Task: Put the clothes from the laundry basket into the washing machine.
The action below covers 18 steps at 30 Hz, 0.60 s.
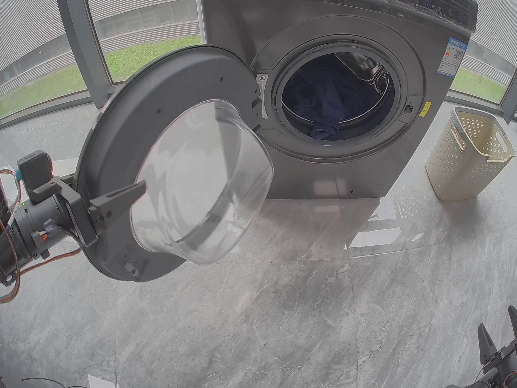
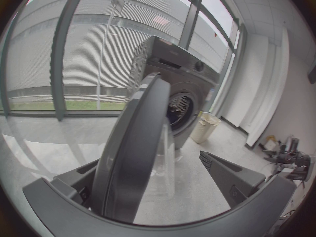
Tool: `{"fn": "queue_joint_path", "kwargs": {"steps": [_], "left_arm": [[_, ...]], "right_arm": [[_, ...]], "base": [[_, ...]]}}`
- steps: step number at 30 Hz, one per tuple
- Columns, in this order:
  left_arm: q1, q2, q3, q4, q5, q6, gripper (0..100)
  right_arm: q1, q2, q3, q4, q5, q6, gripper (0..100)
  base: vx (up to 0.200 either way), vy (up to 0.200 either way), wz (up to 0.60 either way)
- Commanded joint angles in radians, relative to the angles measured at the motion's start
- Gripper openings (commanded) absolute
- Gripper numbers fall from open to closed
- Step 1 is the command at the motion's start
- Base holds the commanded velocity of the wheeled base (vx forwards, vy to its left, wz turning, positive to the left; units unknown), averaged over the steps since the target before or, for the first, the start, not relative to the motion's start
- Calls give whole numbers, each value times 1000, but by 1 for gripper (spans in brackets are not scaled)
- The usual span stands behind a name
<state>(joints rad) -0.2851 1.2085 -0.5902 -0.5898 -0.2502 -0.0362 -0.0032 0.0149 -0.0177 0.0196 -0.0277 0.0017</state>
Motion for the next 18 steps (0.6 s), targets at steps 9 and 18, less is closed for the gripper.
{"fn": "queue_joint_path", "kwargs": {"steps": [9, 18], "left_arm": [[-281, -81, 10, 11, 23, -114, 100], [-217, -44, -5, -4, 52, -110, 100]], "right_arm": [[0, -15, 8, 0, 2, 1, 100], [0, -15, 8, 0, 0, 0, 100]], "base": [[0, 0, 0], [0, 0, 0]]}}
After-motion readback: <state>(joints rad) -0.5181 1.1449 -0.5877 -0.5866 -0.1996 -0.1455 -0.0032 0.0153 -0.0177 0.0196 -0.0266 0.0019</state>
